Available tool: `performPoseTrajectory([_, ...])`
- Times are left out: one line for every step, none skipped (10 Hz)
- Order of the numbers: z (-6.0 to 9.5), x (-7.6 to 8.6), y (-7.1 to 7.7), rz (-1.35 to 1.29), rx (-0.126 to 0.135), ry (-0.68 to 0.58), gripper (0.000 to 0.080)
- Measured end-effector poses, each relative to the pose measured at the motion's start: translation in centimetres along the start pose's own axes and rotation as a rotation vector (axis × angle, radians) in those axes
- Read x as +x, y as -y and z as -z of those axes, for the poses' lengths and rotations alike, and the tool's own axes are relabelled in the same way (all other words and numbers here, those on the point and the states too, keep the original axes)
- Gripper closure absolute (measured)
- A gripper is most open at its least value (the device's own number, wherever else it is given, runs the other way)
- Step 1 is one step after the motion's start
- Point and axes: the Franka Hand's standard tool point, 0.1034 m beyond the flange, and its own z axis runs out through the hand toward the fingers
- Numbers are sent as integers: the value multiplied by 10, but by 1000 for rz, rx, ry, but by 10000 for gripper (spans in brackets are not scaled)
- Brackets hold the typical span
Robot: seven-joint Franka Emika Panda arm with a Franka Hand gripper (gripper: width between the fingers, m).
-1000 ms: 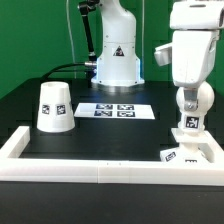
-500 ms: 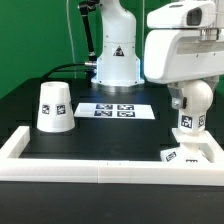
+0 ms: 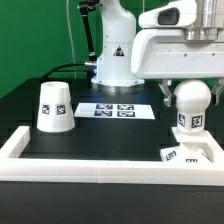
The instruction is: Assemble lamp
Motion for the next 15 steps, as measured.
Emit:
performPoseTrajectory([0,0,-1,-69,-1,0,222])
performPoseTrajectory([0,0,-2,-131,-2,-1,222])
performPoseTrajectory([0,0,-2,-160,-2,-1,222])
performPoseTrajectory([0,0,-3,-237,-2,-1,222])
performPoseTrajectory([0,0,-3,-317,-3,2,222])
performPoseTrajectory([-1,-3,-1,-433,-7,17,222])
performPoseTrajectory([-1,-5,1,-544,-16,37,222])
performPoseTrajectory([-2,-7,2,-625,-22,51,222])
performPoseTrajectory([-3,-9,3,-765,-19,67,222])
performPoseTrajectory([-3,-9,4,-868,-20,82,222])
performPoseTrajectory([-3,-9,4,-916,-22,94,222])
performPoseTrajectory([-4,-10,6,-1053,-14,117,222])
performPoseTrajectory([-4,-9,6,-1144,-4,139,222])
performPoseTrajectory([-4,-9,6,-1205,4,158,222])
performPoseTrajectory([-5,-8,6,-1277,8,175,222])
